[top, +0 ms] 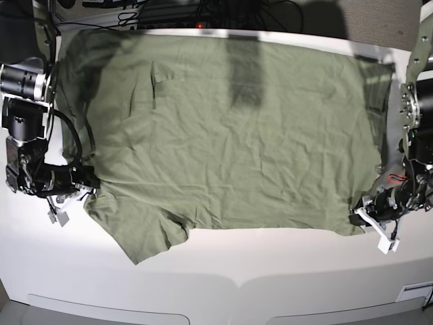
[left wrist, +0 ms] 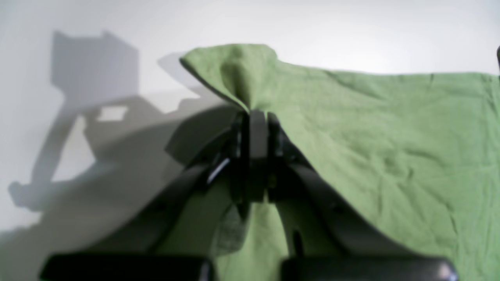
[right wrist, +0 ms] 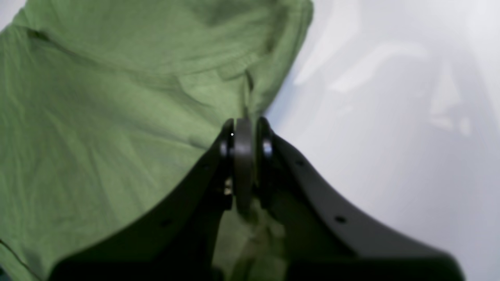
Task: Fold the T-shirt properly
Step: 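Lift the hem with both grippers and fold it toward the shoulder edge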
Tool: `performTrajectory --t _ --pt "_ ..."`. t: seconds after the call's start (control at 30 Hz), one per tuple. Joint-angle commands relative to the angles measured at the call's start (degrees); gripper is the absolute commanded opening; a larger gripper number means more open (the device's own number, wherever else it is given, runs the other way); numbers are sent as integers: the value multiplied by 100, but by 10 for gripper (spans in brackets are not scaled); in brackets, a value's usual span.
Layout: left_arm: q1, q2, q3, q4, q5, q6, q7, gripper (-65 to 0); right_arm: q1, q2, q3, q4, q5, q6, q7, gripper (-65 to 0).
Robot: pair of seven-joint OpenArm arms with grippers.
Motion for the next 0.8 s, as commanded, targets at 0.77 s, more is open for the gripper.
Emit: performTrajectory --t 0.77 --pt "13 -422 -7 964 -566 -50 275 -650 -896 568 7 2649 -186 30 -129 -650"
